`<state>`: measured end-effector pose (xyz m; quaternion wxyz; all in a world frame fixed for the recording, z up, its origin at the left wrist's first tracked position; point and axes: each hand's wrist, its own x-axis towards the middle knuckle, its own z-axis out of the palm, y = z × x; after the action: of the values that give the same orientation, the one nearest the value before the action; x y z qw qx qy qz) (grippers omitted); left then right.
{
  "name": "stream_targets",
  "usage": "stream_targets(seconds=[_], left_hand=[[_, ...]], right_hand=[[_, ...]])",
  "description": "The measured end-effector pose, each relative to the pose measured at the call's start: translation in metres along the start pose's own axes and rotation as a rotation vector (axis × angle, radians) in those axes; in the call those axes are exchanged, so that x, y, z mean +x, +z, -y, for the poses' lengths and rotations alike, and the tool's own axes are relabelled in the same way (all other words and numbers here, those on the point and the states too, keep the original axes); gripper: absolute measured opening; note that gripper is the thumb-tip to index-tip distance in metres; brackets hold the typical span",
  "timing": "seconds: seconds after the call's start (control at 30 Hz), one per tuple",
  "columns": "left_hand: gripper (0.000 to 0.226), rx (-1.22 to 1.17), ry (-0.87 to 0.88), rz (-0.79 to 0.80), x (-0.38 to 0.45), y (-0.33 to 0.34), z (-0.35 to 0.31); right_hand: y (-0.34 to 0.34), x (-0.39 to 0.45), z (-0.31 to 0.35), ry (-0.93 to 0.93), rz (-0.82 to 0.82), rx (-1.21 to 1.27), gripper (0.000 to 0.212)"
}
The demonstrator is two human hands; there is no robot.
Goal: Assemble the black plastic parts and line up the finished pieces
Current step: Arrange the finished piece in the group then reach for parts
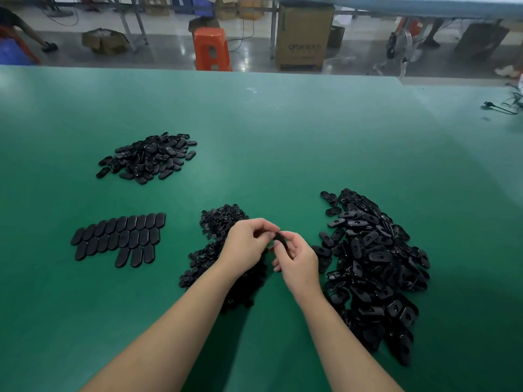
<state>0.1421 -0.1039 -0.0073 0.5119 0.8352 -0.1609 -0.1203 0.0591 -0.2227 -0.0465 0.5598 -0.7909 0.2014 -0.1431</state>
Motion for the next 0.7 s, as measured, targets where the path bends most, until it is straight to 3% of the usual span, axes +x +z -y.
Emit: stream_targets(seconds=[0.17,0.3,0.37,0.53,0.7], left_hand=[[0.023,0.167,0.149,0.06,-0.002,-0.002,-0.011],[0.019,0.337,0.26,-0.023,0.0,-0.012,-0.014],[0.017,0.425,0.202,-0.077,0.003,-0.027,-0.009],[0.014,0.596,-0.153,-0.229,0.009,-0.087,0.027],[0.011,0.581,-0.262,-0.266,0.005,-0.108,0.058]], right_hand=[[0.003,0.0,0.0,0.0,0.002,0.017,0.019],[0.006,0.001,0.0,-0.006,-0.008,0.021,0.021],[0.007,0.002,0.0,-0.001,-0.035,0.009,0.02],[0.009,0.0,0.0,0.068,-0.049,0.074,0.004],[0.01,0.001,0.001,0.078,-0.031,0.102,0.027]])
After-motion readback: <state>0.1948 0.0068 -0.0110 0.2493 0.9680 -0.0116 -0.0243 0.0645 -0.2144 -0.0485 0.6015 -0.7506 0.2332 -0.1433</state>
